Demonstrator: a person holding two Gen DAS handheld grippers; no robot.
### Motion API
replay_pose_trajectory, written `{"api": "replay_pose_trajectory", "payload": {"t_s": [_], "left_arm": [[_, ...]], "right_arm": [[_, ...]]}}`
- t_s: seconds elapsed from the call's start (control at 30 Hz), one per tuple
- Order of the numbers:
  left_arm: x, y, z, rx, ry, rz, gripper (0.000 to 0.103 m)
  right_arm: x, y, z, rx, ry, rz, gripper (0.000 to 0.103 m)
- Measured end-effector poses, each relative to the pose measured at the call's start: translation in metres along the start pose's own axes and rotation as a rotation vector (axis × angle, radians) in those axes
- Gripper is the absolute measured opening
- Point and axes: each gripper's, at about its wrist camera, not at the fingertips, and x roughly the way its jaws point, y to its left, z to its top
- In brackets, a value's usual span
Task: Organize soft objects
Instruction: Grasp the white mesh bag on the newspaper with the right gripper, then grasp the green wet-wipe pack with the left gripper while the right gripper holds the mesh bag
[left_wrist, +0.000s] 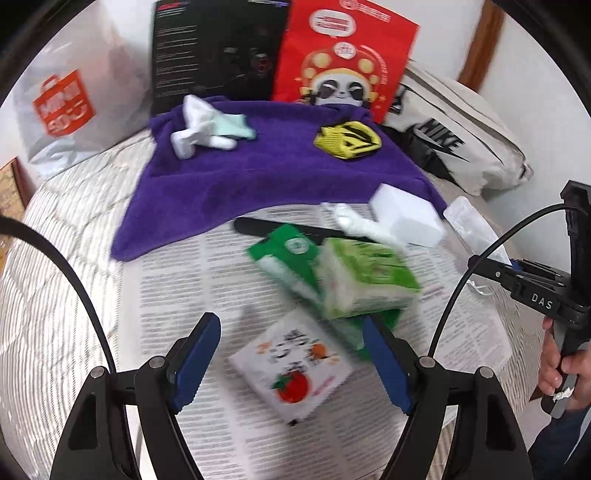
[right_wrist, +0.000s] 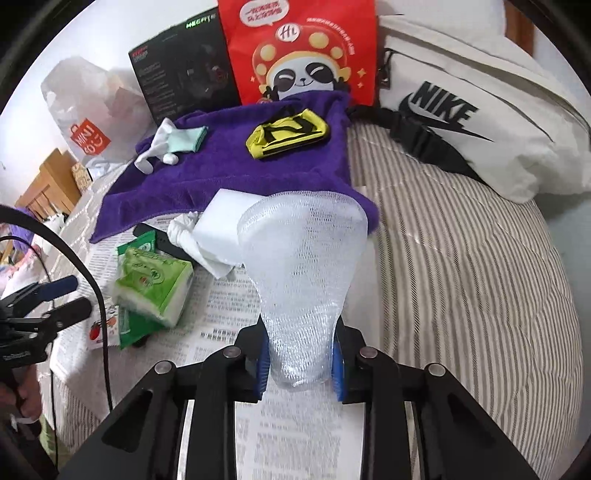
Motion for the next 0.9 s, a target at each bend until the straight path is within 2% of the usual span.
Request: {"api": "replay_pose_trajectory", "payload": {"t_s": [0.17,0.4,0.47,0.5,0.67,0.9], "left_arm": [[0.012,-0.028,0.013,0.052,-0.004,-0.010,0.081],[0.042,-0.063,0.027,0.077,0.047,0.082,0.081],[0.052,-0.067,0.028,0.075,0.071,0.097,0.082],[0.057,-0.069,0.029,0.071,0.074,0.107,0.086],[0.066,-0.073,0.032,0.045,0.058,0.123,0.095],[0.063,-0.081,0.033,0.087,0.053,0.149,0.096]], "right_arm": [[-0.021,-0.014,-0.006,0.019,-0.027,-0.019,0.027],[-0.042,-0.038,-0.012,0.061,-0.065,-0.035,0.027],[-0.044,-0.045,-0.014,0.073,-0.069,-0.023,0.027],[-0.045,-0.047,-0.015,0.074,-0.070,-0.021,0.027],[-0.043,-0.055,-0.019,0.091,-0.064,-0.003,0.027],[-0.037,-0.052,-0.018,0.088,-0.056,0.030,0.027]]}}
